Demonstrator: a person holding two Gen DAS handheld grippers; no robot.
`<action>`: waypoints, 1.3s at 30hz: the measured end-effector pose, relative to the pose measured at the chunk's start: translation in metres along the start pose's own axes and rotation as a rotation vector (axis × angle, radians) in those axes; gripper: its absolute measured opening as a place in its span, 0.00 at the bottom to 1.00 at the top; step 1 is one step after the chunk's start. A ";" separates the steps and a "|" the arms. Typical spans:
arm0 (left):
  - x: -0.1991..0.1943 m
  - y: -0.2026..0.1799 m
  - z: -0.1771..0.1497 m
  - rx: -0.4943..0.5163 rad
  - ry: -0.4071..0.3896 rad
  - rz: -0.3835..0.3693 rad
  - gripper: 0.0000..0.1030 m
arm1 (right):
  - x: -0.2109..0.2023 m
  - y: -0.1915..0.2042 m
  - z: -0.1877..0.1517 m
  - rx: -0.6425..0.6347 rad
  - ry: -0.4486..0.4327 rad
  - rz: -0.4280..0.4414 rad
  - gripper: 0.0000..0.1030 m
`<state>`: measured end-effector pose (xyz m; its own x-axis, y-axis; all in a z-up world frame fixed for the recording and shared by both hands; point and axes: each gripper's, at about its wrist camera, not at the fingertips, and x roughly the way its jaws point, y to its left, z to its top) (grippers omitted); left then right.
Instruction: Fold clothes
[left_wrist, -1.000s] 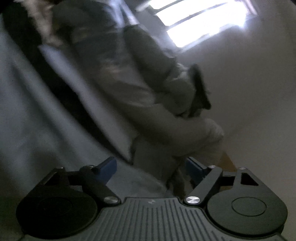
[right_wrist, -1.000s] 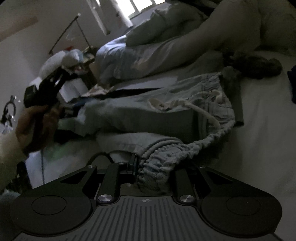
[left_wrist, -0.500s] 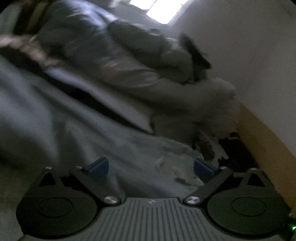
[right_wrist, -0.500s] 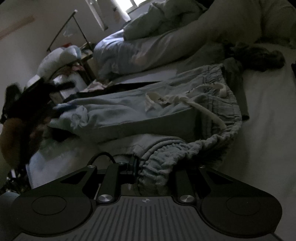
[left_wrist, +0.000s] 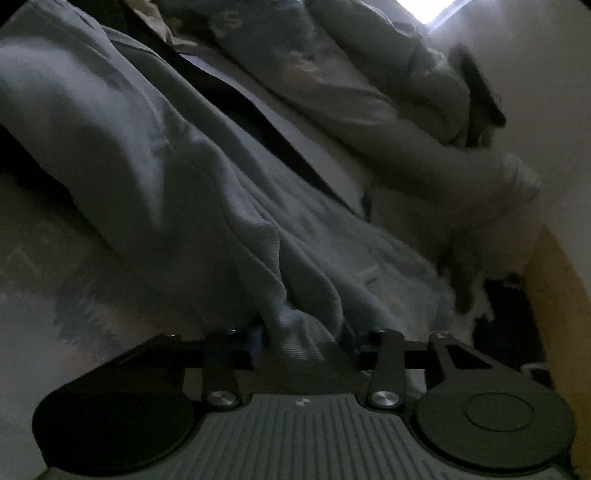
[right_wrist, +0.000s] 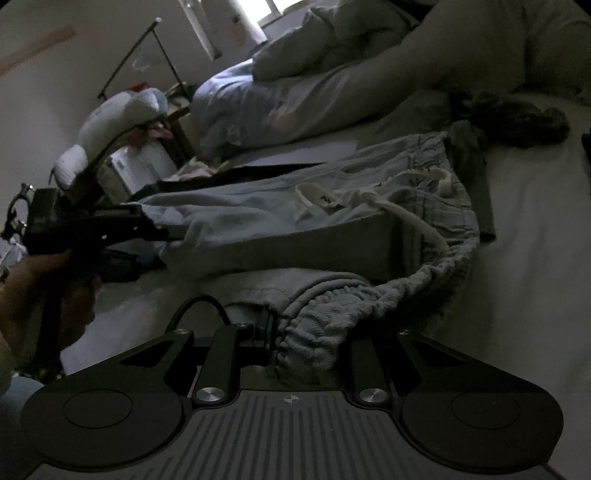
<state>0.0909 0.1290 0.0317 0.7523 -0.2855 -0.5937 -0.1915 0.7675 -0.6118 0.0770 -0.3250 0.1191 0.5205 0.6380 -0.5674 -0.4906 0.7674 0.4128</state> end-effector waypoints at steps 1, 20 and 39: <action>0.000 -0.001 0.003 0.004 -0.004 -0.010 0.34 | -0.001 0.000 0.000 0.001 0.000 0.001 0.22; 0.089 -0.039 0.101 0.030 -0.186 -0.012 0.25 | 0.014 -0.005 0.007 0.073 -0.052 0.025 0.22; -0.038 -0.007 0.070 0.118 -0.240 -0.176 0.84 | 0.020 -0.002 0.007 0.046 -0.023 0.010 0.25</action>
<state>0.1075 0.1747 0.0953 0.8975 -0.2866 -0.3353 0.0185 0.7839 -0.6206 0.0936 -0.3131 0.1123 0.5322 0.6462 -0.5470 -0.4630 0.7631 0.4509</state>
